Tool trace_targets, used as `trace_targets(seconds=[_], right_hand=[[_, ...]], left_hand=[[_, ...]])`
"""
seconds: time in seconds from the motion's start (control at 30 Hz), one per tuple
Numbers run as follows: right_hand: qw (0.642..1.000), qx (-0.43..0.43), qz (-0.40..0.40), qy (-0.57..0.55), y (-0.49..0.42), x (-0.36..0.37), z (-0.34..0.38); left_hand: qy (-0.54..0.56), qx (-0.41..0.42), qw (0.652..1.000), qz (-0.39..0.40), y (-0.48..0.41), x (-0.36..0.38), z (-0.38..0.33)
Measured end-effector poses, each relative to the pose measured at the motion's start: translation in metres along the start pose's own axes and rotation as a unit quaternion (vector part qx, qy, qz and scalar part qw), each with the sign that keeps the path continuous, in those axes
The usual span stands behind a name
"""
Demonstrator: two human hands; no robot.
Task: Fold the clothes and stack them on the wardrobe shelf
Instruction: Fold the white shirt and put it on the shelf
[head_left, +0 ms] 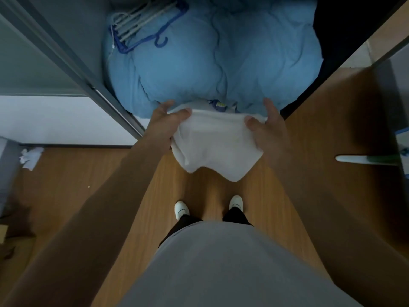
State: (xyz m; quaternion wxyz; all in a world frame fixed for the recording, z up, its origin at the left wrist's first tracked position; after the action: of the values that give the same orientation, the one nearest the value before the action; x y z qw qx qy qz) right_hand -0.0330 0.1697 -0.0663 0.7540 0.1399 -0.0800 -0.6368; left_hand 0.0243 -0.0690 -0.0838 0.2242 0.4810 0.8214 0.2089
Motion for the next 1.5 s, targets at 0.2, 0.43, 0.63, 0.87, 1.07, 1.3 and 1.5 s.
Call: trace_targets(seconds=[0.2, 0.43, 0.63, 0.87, 1.07, 1.3, 1.5], right_hand=[[0.983, 0.007, 0.148, 0.107, -0.003, 0.004, 0.000], [0.878, -0.140, 0.168, 0.426, -0.001, 0.013, -0.008], [0.888, -0.169, 0.105, 0.415, 0.005, 0.015, 0.005], [0.897, -0.164, 0.083, 0.402, -0.002, 0.008, 0.015], [0.946, -0.135, 0.106, 0.277, -0.009, 0.001, 0.033], [0.986, 0.100, 0.093, -0.099, -0.019, -0.012, 0.031], [0.939, 0.194, 0.185, -0.216, -0.006, -0.009, -0.025]], left_hand=[[-0.123, 0.024, 0.986, 0.113, -0.003, 0.002, -0.005], [-0.342, 0.015, 0.902, 0.265, 0.011, -0.003, -0.012], [-0.565, 0.198, 0.787, 0.151, 0.000, 0.009, 0.002], [-0.428, 0.371, 0.824, 0.008, 0.001, -0.002, -0.003], [-0.276, 0.282, 0.918, 0.034, -0.003, -0.017, -0.012], [-0.091, 0.096, 0.990, 0.047, -0.006, -0.005, -0.004], [0.059, -0.042, 0.997, 0.033, -0.008, 0.009, -0.006]])
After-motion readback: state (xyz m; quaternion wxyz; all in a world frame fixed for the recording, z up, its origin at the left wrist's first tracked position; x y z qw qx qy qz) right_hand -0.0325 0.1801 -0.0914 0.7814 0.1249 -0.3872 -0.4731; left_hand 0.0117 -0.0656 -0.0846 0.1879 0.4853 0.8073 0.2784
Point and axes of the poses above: each hand's wrist, its own y-axis away from the middle knuckle, its own x-axis out of the palm, z = x × y, the point moved 3 cm from there along -y, towards the middle knuckle, and after that the axes turned 10 degrees about -y, right-handed, at the moved point
